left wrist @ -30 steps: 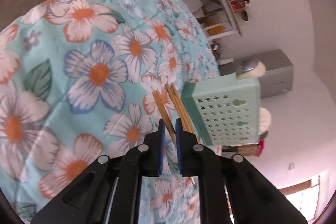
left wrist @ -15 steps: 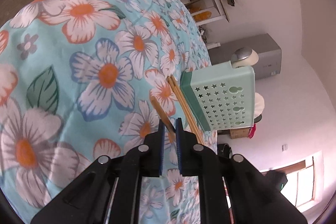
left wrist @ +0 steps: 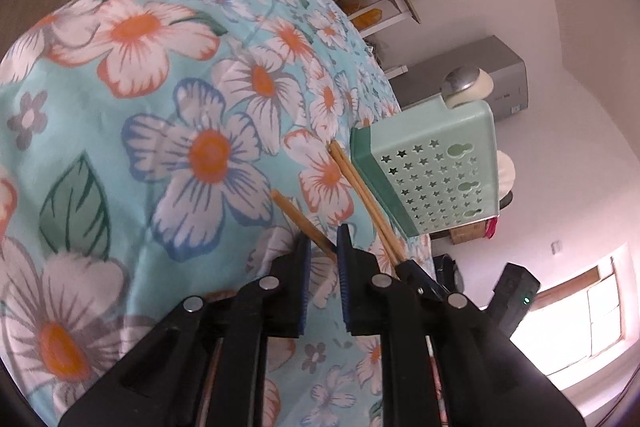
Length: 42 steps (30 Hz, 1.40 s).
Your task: Organize utensils
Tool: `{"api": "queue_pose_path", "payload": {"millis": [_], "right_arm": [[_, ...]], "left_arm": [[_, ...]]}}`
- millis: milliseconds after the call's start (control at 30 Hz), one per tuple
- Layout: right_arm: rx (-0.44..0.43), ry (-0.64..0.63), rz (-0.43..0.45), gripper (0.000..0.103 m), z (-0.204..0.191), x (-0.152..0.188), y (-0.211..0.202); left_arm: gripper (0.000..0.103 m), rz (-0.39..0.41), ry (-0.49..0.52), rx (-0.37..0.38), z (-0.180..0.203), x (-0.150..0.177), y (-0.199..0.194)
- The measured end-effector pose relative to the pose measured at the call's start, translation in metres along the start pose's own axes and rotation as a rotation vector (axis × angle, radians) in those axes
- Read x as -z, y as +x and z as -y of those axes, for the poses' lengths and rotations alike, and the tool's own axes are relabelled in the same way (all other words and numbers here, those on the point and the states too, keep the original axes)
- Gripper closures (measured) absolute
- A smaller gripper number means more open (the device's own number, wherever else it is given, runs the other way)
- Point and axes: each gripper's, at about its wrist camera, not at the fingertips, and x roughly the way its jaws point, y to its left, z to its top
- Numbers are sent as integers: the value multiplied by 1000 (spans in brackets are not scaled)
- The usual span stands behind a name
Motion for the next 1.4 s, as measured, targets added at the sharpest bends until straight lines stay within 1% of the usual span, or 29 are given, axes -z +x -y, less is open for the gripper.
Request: {"api": "queue_pose_path", "payload": {"millis": [100, 267, 367, 400, 433, 500, 567, 633, 733, 767, 833, 867, 967, 1033, 1133, 1233, 1300, 1400], "right_arm": [[15, 11, -10, 72, 2, 9, -3], [29, -11, -27, 71, 10, 9, -12], [-29, -21, 14, 71, 10, -2, -29], [-60, -50, 33, 71, 1, -9, -33], [-74, -70, 40, 71, -7, -13, -31], [-131, -123, 42, 71, -26, -24, -25], [-167, -158, 15, 71, -40, -31, -12], [-160, -200, -6, 72, -50, -35, -2], [-153, -235, -72, 76, -56, -39, 16], [-172, -232, -99, 80, -55, -37, 19], [-228, -236, -130, 82, -58, -34, 18], [-239, -249, -139, 82, -58, -33, 16], [-229, -266, -139, 83, -66, -36, 17], [-200, -256, -101, 83, -67, -45, 16], [-161, -256, -68, 83, -72, -55, 19], [-146, -278, -112, 83, -74, -53, 33], [-173, -287, -146, 83, -78, -48, 38], [-162, -320, -148, 83, -84, -43, 37]], "left_arm": [[90, 6, 48, 6, 3, 2, 3], [90, 20, 76, 22, 2, 4, 4], [89, 26, 92, 18, 3, 4, 5], [89, 27, 95, 18, 4, 5, 6], [89, 28, 98, 19, 4, 5, 6], [89, 30, 97, 20, 4, 5, 7], [89, 32, 98, 19, 4, 5, 7], [89, 33, 99, 23, 4, 5, 8], [89, 41, 100, 26, 4, 6, 7], [89, 43, 101, 27, 3, 6, 7], [89, 44, 103, 29, 2, 5, 6], [89, 44, 102, 31, 1, 5, 5], [89, 46, 105, 28, 2, 6, 5], [89, 44, 103, 30, 2, 6, 5], [89, 45, 105, 27, 2, 6, 5], [89, 48, 107, 25, 2, 6, 5], [89, 50, 108, 25, 2, 6, 4], [89, 52, 109, 26, 1, 6, 3]]}}
